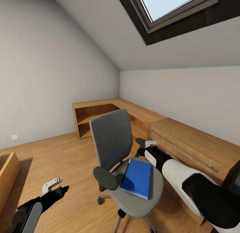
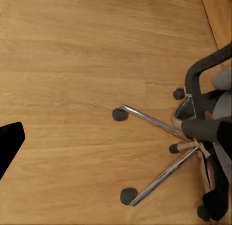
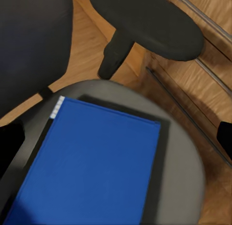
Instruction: In the bedroom, organize the workspace by keeping the computer under the desk, ensuring the monitor is on the desk, placing the keyboard on the desk next to the monitor, placing the mouse on the desk next to the keyboard, moving the folder from the swivel chair onto the desk next to the mouse, stacking the notebook on top of the folder with the pen on top of the notebook, and positioning the swivel chair next to the desk.
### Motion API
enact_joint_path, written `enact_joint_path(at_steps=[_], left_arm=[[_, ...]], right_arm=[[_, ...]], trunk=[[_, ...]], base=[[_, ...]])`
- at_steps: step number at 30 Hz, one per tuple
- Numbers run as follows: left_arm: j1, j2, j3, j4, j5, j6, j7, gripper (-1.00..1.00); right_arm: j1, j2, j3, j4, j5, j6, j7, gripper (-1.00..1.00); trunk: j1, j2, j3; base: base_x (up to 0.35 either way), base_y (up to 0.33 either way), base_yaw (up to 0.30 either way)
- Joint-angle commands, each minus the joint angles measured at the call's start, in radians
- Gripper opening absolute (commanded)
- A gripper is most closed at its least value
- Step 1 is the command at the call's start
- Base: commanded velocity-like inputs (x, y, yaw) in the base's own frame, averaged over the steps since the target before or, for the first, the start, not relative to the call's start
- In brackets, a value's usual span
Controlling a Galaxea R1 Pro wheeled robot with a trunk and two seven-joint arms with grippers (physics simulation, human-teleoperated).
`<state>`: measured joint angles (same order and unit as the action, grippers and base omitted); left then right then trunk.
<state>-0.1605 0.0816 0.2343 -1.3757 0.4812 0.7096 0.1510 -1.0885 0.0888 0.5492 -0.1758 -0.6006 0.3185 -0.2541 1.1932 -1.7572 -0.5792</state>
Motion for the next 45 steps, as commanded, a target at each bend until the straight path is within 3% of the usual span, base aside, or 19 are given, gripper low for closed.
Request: enact_joint_path(at_steps=[1, 10, 29, 33, 34, 45], left_arm=[[-0.001, 0.000, -0.001, 0.005, 0.010, 0.004, 0.008, 1.00], [-0.001, 0.009, 0.005, 0.045, 0.006, 0.001, 0.008, 1.00], [-0.001, 0.011, 0.013, 0.049, 0.007, 0.001, 0.010, 1.00], [-0.001, 0.010, 0.050, 0.046, 0.007, 0.003, 0.009, 1.00], [-0.001, 0.010, 0.077, 0.045, 0.008, 0.004, 0.007, 1.00], [-0.001, 0.011, 0.083, 0.046, 0.008, 0.005, 0.006, 1.00]], right_arm=[[0.000, 0.000, 0.009, -0.002, -0.008, 0.005, -0.006, 1.00], [0.002, -0.002, 0.008, -0.001, -0.007, 0.003, -0.011, 1.00], [0.002, 0.004, 0.009, -0.010, -0.007, 0.004, -0.013, 1.00], [0.002, 0.004, 0.008, -0.010, -0.007, 0.005, -0.014, 1.00], [0.002, 0.005, 0.009, -0.007, -0.008, 0.005, -0.014, 1.00], [0.002, 0.002, 0.008, -0.005, -0.007, 0.005, -0.014, 1.00]], trunk=[[0.000, -0.001, -0.001], [0.000, -0.001, -0.001], [0.000, -0.001, -0.001], [0.000, -0.001, -0.001], [0.000, -0.001, -0.001], [0.000, -0.001, -0.005]], base=[[0.266, 0.000, 0.000], [0.223, 0.000, 0.000], [0.013, 0.000, 0.000], [0.000, 0.000, 0.000], [0.000, 0.000, 0.000], [0.000, 0.000, 0.000]])
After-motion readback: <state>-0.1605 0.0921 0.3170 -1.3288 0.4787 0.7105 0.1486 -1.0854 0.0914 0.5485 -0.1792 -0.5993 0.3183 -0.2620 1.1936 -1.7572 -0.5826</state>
